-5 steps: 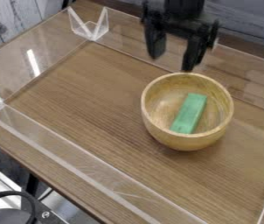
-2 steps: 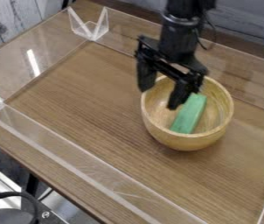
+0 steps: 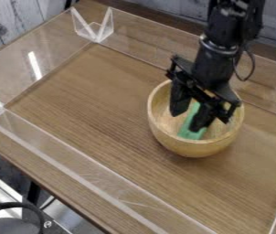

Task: Remove the green block from inside the brown bowl and put it on the table

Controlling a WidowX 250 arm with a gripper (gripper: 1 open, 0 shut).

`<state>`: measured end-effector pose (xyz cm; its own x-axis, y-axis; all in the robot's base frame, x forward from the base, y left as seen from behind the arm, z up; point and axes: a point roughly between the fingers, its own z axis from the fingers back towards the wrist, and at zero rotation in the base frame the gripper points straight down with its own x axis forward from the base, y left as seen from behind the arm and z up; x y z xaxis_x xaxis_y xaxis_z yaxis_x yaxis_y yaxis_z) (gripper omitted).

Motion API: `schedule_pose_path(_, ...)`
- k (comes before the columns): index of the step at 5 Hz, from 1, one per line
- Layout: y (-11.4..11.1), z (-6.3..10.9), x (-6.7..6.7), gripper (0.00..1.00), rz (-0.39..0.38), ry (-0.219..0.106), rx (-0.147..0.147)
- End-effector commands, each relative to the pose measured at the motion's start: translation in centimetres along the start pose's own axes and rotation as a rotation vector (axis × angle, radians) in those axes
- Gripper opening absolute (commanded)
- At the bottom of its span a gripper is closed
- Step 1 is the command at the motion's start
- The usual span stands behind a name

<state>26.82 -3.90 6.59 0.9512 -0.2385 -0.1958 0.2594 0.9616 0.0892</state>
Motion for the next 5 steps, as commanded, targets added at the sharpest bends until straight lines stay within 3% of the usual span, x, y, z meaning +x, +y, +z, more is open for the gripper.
schedule_pose_path(1,0.4,1.2,1.0,0.00,0.008,-0.071,-0.050)
schedule_pose_path(2,0.7,1.0,1.2,1.00,0.016,-0.081,-0.092)
schedule_pose_path(3,0.8,0.1,1.4,0.00,0.035,-0.114,-0.130)
schedule_pose_path(4,0.8,-0.7,1.5,1.00,0.060,-0.151,-0.166)
schedule_pose_path(5,0.7,-0.8,1.8,1.00,0.064,-0.184,-0.190)
